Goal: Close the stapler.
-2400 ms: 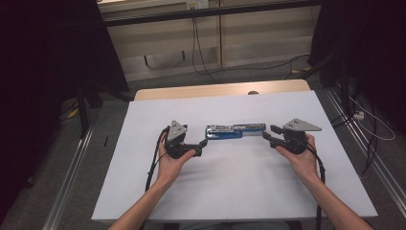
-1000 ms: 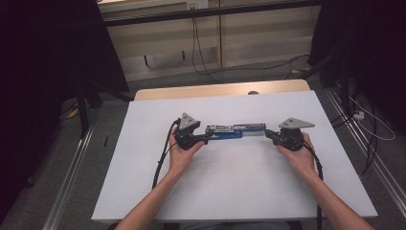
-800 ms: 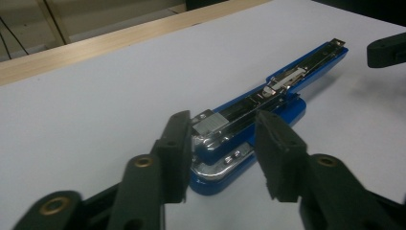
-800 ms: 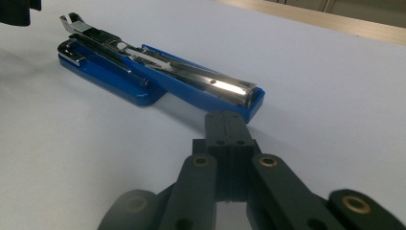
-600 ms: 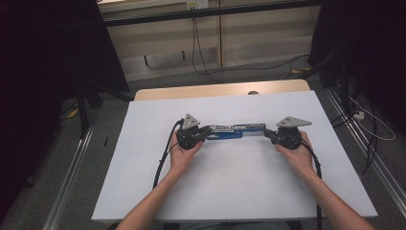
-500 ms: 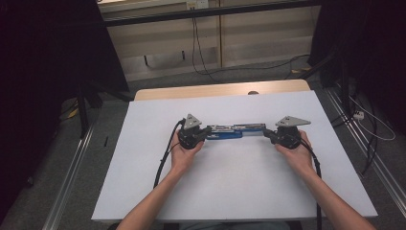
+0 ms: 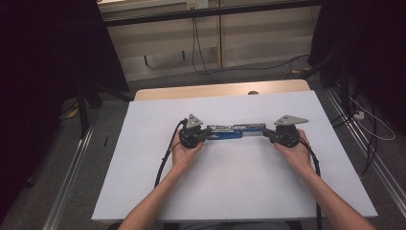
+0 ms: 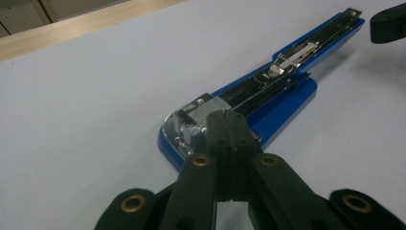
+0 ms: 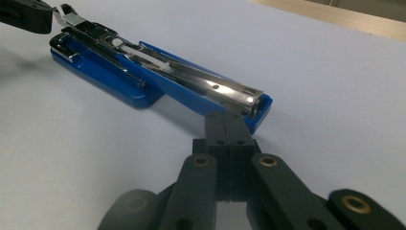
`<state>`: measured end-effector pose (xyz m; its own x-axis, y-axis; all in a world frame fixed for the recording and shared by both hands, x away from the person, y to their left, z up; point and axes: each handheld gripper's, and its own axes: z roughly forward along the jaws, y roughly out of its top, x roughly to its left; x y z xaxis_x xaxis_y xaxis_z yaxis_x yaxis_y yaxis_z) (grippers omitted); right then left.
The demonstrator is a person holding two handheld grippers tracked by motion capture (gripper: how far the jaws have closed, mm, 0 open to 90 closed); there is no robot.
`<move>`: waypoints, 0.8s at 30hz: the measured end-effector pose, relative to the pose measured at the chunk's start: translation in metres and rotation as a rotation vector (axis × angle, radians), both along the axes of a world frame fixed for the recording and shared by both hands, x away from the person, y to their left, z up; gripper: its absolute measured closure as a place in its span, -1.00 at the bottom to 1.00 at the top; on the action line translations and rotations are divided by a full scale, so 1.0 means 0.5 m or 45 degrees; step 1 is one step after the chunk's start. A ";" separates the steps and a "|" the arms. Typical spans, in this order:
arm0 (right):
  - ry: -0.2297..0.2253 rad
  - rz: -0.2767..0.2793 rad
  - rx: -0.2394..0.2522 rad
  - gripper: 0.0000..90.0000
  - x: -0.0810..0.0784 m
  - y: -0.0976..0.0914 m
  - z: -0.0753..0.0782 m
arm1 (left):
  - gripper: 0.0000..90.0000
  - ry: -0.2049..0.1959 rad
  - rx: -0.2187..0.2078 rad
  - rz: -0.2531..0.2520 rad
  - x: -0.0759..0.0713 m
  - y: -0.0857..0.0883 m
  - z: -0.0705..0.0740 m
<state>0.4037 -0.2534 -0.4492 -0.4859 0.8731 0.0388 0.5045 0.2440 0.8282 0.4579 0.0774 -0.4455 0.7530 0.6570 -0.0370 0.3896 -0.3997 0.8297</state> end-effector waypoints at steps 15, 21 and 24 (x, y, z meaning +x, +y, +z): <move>0.051 0.006 -0.059 1.00 0.008 0.005 -0.014 | 1.00 0.004 0.032 -0.005 0.004 -0.007 -0.013; 0.064 -0.003 -0.072 1.00 0.011 0.004 -0.015 | 1.00 0.000 0.031 -0.008 0.004 -0.007 -0.014; 0.079 -0.006 -0.084 1.00 0.013 0.004 -0.016 | 1.00 -0.003 0.033 -0.008 0.004 -0.007 -0.014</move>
